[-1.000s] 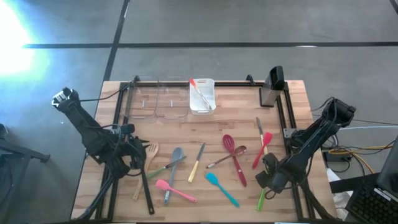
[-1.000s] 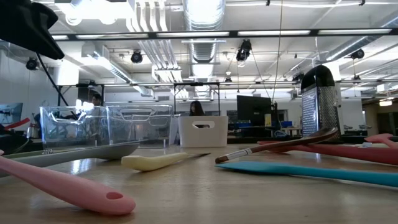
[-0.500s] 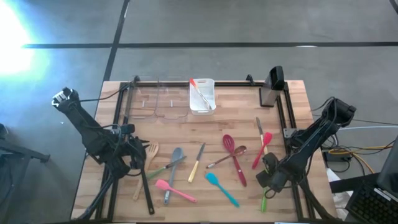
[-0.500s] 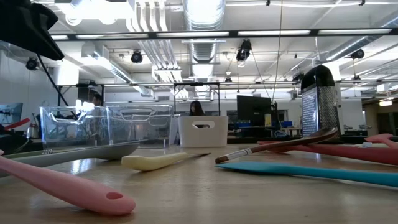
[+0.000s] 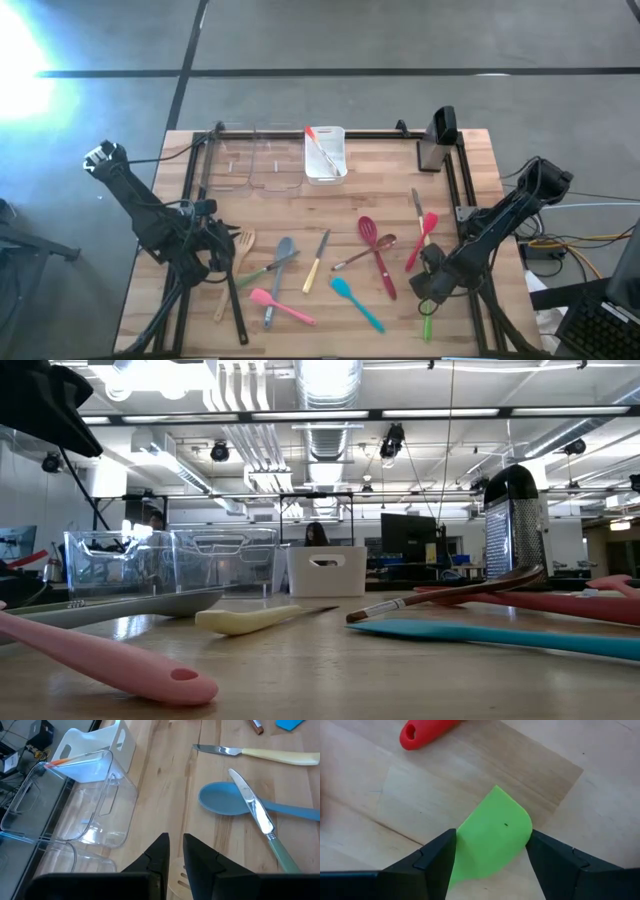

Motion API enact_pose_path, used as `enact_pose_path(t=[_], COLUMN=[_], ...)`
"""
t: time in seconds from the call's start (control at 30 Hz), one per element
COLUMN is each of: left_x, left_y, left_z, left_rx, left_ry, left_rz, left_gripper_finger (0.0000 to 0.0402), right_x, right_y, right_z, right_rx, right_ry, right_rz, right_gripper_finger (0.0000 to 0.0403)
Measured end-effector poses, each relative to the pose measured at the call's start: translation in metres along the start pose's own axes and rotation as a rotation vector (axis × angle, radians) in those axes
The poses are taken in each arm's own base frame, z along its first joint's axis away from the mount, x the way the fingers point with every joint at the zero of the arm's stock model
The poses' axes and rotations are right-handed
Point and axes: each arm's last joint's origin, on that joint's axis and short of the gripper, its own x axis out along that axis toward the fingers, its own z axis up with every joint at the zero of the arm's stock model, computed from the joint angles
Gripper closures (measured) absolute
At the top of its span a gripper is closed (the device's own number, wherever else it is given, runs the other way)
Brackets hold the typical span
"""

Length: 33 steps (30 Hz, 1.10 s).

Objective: Pick & Place Kitchen Items
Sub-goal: Put the green spatula into the right transparent bin

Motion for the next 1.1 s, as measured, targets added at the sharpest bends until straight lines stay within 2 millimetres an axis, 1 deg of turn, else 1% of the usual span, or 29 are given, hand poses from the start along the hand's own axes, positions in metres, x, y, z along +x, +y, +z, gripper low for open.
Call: enact_pose_path(t=[0.17, 0.23, 0.3, 0.4, 0.5, 0.83, 0.87, 1.1], left_x=[0.0000, 0.0000, 0.0000, 0.0000, 0.0000, 0.0002, 0.0002, 0.0002], left_y=[-0.0001, -0.0001, -0.0001, -0.0002, -0.0002, -0.0002, -0.0001, -0.0002], left_z=[-0.0001, -0.0001, -0.0001, -0.0001, -0.0002, -0.0005, -0.0005, -0.0005], left_rx=[0.000, 0.000, 0.000, 0.000, 0.000, 0.001, 0.001, 0.001], left_ry=[0.005, 0.005, 0.005, 0.005, 0.005, 0.006, 0.006, 0.006], left_rz=[-0.005, -0.005, -0.005, -0.005, -0.005, -0.005, -0.004, -0.004], left_gripper_finger=[0.0344, 0.0345, 0.0346, 0.0346, 0.0344, 0.0346, 0.0347, 0.0349], right_x=[0.0002, 0.0001, 0.0004, 0.0007, 0.0007, 0.0009, 0.0009, -0.0029], right_y=[0.0009, 0.0011, 0.0009, 0.0006, 0.0005, 0.0037, 0.0037, 0.0046], right_z=[-0.0002, -0.0002, -0.0001, 0.0000, 0.0000, -0.0006, -0.0007, -0.0011], right_rx=[0.020, 0.017, 0.020, 0.028, 0.056, 0.061, 0.055, 0.026], right_ry=[0.007, 0.008, 0.006, 0.005, 0.004, 0.013, 0.014, 0.020], right_rz=[0.008, 0.010, 0.010, 0.008, 0.007, 0.040, 0.040, 0.044], right_gripper_finger=[0.0151, 0.0152, 0.0161, 0.0186, 0.0222, 0.0375, 0.0382, 0.0388])
